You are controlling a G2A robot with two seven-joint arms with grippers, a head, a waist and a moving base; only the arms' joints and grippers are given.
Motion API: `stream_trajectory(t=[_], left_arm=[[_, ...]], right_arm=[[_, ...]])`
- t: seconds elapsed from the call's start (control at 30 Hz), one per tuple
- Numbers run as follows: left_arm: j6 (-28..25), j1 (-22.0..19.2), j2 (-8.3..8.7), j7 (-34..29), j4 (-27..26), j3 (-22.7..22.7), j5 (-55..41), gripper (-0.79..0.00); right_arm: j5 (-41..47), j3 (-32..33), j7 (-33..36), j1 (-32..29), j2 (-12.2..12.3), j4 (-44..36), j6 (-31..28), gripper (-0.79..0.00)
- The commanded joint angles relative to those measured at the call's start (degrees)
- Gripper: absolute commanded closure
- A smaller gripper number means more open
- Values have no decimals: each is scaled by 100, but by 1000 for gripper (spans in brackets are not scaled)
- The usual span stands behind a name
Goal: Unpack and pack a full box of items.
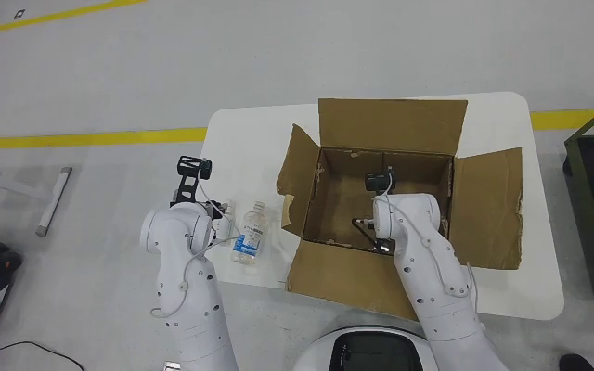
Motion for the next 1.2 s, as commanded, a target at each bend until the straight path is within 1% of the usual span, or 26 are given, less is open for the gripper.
stream_trajectory(t=[0.0,0.2,0.37,0.5,0.9,1.0,1.1,1.17], left_arm=[[0,0,0,0,0,0,0,-785],[0,0,0,0,0,0,0,-785],[0,0,0,0,0,0,0,-785],[0,0,0,0,0,0,0,-785],[0,0,0,0,0,0,0,-785],[0,0,0,0,0,0,0,-785],[0,0,0,0,0,0,0,-785],[0,0,0,0,0,0,0,-785]], right_arm=[[1,0,0,14,-2,31,5,-351],[-16,-9,0,64,-5,123,3,-348],[-24,-15,0,102,-8,217,8,-311],[-48,-15,0,132,-10,287,17,-296],[-90,-73,0,193,-27,448,38,-305],[-110,-91,0,202,-32,481,43,-289],[-127,-95,0,209,-36,497,48,-215],[-142,-98,0,210,-39,509,53,-191]])
